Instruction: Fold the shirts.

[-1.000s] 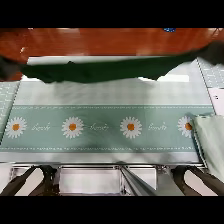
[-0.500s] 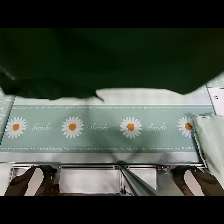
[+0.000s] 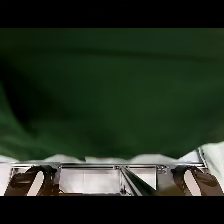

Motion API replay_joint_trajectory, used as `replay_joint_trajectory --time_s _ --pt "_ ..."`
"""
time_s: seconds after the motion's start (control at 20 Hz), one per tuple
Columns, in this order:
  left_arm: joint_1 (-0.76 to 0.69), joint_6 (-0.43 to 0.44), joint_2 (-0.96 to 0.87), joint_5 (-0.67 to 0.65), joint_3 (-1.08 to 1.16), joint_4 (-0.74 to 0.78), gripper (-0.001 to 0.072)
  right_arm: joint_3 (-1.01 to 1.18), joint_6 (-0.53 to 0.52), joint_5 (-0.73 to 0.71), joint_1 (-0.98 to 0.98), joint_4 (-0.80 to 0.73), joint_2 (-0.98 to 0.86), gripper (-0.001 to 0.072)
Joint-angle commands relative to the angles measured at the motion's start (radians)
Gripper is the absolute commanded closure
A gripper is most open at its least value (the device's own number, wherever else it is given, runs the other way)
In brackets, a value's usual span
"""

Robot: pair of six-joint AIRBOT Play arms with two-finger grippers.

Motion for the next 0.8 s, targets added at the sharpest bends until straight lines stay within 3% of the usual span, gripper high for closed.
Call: replay_joint_trajectory --time_s 0.0,0.15,0.35,0.6,0.75 --pt "-0.031 -0.090 -0.007 -0.071 -0.130 0.124 0.0688 -0.138 0.021 0.047 0.000 -0.014 0.006 0.0690" --pt "-0.031 -0.096 -0.092 -0.027 -0.305 0.057 0.0688 -0.351 0.018 -0.054 0.001 0.021 -0.010 0.0690" --pt "-0.031 -0.095 -0.312 0.195 -0.468 -0.058 0.0688 -0.576 -0.064 -0.257 0.001 0.129 -0.162 0.0690" --pt "-0.031 -0.046 -0.740 0.465 -0.424 -0.231 0.0688 -0.592 -0.200 -0.512 0.001 0.322 -0.566 0.0690" --pt "-0.031 -0.043 -1.004 0.524 -0.286 -0.294 0.0688 -0.489 -0.233 -0.586 0.002 0.415 -0.829 0.0690"
